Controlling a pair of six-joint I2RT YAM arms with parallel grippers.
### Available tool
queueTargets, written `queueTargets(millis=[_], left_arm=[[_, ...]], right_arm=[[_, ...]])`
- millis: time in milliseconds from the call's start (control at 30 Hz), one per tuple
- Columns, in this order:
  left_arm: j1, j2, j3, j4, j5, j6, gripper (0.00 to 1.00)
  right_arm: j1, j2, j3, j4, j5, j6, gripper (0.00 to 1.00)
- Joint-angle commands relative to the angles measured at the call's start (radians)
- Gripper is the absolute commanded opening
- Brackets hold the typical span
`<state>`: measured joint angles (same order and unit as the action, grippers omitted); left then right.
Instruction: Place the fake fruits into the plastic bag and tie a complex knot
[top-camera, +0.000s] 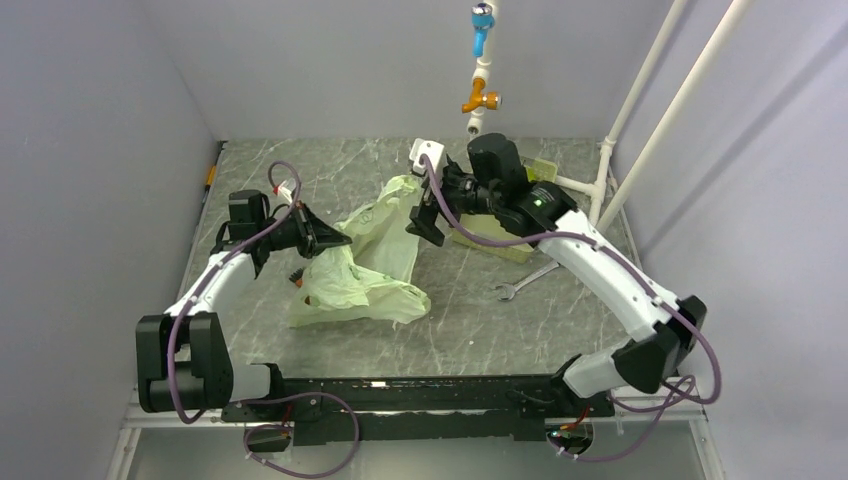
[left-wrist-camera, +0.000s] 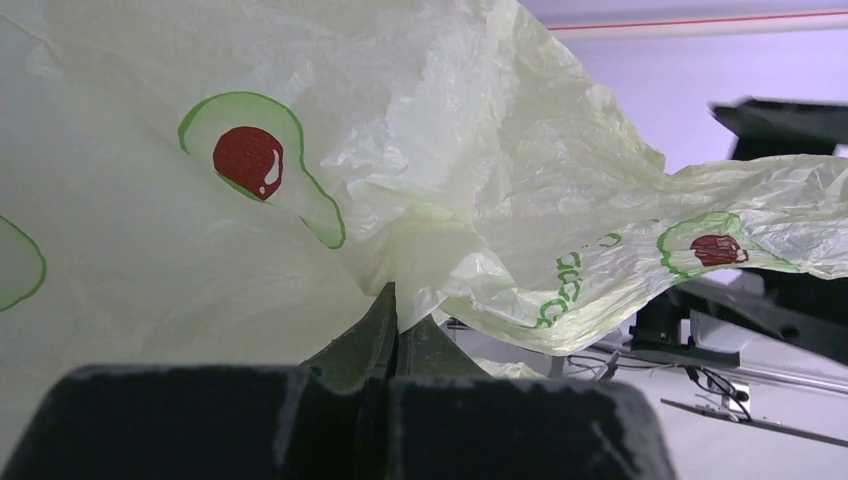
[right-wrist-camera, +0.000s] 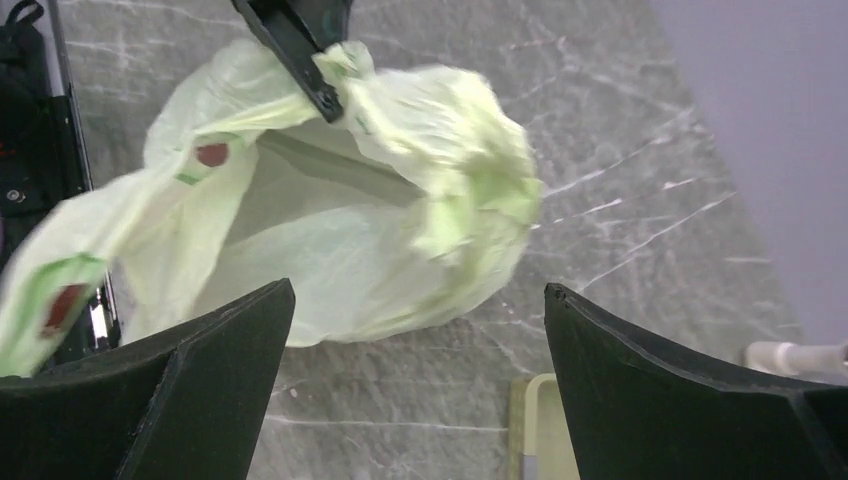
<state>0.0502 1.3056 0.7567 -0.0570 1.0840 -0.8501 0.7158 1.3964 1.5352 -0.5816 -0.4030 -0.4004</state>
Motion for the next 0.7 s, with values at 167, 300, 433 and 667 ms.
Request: queueTargets(millis=[167, 300, 433, 667], left_arm=[[-0.014, -0.066, 0.064, -0.071, 0.096, 0.126, 0.16], [-0.012, -0.14, 0.244, -0.334, 0.044, 0.562, 0.86], [-0.087, -0.232, 0.338, -0.345, -0.05, 0.888, 1.0], [-0.364, -0.205, 0.462, -0.34, -0.32, 1.212, 1.0]], right_arm=[[-0.07, 0.088, 0.046, 0.165, -0.197, 0.092, 0.02], [-0.11, 0.092, 0.089, 0.109, -0.289, 0.135, 0.0], [-0.112, 0.092, 0.108, 0.073, -0.35, 0.213, 0.0], [-0.11, 0.088, 0.121, 0.058, -0.431, 0.213, 0.0]])
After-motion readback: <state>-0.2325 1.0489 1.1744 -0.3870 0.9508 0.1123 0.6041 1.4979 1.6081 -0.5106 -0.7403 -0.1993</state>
